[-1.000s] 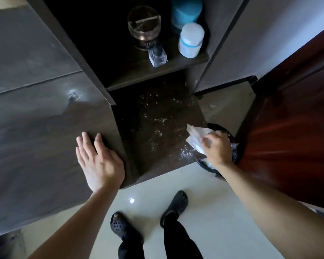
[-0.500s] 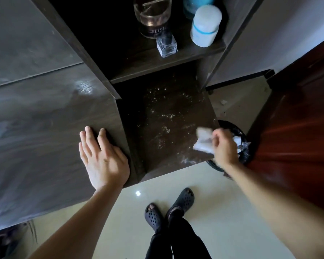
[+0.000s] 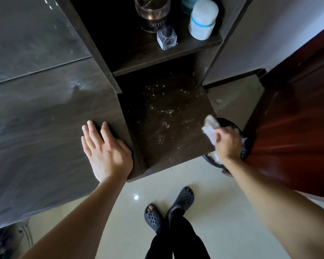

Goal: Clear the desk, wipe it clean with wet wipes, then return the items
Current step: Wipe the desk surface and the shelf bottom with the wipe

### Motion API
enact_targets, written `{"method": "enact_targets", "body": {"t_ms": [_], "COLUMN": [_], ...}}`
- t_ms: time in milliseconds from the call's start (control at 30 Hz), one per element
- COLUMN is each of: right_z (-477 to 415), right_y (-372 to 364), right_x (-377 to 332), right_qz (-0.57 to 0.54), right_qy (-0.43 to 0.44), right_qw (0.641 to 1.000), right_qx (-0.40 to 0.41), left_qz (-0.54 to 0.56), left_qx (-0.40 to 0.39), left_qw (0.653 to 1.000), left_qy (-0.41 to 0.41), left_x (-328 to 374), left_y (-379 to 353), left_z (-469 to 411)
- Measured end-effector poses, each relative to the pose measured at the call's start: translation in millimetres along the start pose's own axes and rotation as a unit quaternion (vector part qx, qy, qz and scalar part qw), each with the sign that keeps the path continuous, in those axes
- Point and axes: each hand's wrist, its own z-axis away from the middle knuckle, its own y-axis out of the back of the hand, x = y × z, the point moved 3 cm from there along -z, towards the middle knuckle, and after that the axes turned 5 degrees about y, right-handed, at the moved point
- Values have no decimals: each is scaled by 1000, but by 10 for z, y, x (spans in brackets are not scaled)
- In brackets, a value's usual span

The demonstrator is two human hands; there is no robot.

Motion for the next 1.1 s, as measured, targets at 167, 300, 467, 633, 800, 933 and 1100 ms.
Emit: {"method": "enact_targets", "body": {"t_ms": [167, 300, 467, 633, 800, 933, 1100], "right_z": [498, 881, -173, -545, -133, -1118, -1611], "right_y": [-274, -399, 124, -23, -80, -142, -164], "right_x": [-585, -961, -300, -155, -97, -255, -395], "right_qz": [-148, -182, -119, -151, -161, -176, -176], "right_qy": [-72, 104, -26, -44, 19, 7, 4], "right_qw": [986, 969, 992, 985, 986, 984, 984], "right_qx": [-39, -130, 10, -77, -28, -37, -37], "left_qz": [0, 3, -23, -58, -56, -45, -38], "left_qx": [-8, -18, -33, -40, -33, -18, -2], "left_qw": [1000, 1000, 999, 997, 997, 997, 998], "left_qy": [-4, -4, -4, 12, 36, 54, 59], "left_x": [-10, 4, 34, 149, 210, 243, 251], "left_y": [-11, 1, -20, -81, -92, -81, -63], "left_z": [-5, -10, -19, -146, -208, -226, -228]}}
